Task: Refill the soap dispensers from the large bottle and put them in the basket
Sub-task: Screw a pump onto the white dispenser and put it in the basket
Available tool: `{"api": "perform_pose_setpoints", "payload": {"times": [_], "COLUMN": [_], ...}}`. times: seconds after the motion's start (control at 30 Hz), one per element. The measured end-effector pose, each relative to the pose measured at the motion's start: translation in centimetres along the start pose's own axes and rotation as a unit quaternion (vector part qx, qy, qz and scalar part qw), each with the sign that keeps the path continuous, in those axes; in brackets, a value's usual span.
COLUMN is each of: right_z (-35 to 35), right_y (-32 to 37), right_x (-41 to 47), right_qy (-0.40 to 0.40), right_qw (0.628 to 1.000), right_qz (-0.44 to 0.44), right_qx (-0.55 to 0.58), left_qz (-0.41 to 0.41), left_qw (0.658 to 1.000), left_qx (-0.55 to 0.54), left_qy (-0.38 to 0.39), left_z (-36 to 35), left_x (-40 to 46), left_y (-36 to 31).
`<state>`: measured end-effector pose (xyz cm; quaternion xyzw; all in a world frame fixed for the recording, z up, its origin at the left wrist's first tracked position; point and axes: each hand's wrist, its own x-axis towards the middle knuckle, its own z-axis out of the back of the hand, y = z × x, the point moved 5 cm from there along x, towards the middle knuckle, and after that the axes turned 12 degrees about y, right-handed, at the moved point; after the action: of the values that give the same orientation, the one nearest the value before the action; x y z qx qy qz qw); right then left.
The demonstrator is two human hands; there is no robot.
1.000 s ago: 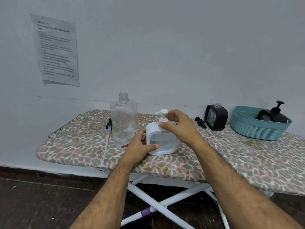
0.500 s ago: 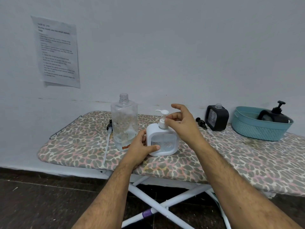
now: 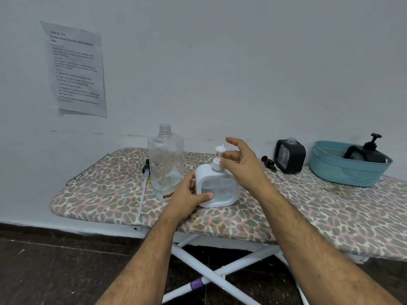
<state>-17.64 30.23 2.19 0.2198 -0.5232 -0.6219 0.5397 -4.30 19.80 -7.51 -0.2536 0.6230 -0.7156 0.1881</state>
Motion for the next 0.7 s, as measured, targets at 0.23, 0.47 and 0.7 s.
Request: {"api": "perform_pose_setpoints", "payload": {"times": [0.23, 0.47, 0.7], "right_z": [-0.07, 0.12, 0.16], "right_y": [0.07, -0.02, -0.18], "right_x": [-0.25, -0.18, -0.05], "right_qy": [-0.009, -0.001, 0.000], "right_qw": [1.000, 1.000, 1.000], "right_qz": [-0.003, -0.006, -0.007], "right_qx": [-0.019, 0.004, 0.011], "left_qz": [-0.003, -0.002, -0.002], "left_qw": [1.000, 1.000, 1.000], "left_qx": [0.000, 0.004, 0.004], "left_qy": [0.001, 0.000, -0.001], "left_z": [-0.08, -0.05, -0.17], "left_x": [-0.15, -0.15, -0.22], "left_y": [-0.08, -0.17, -0.32]}}
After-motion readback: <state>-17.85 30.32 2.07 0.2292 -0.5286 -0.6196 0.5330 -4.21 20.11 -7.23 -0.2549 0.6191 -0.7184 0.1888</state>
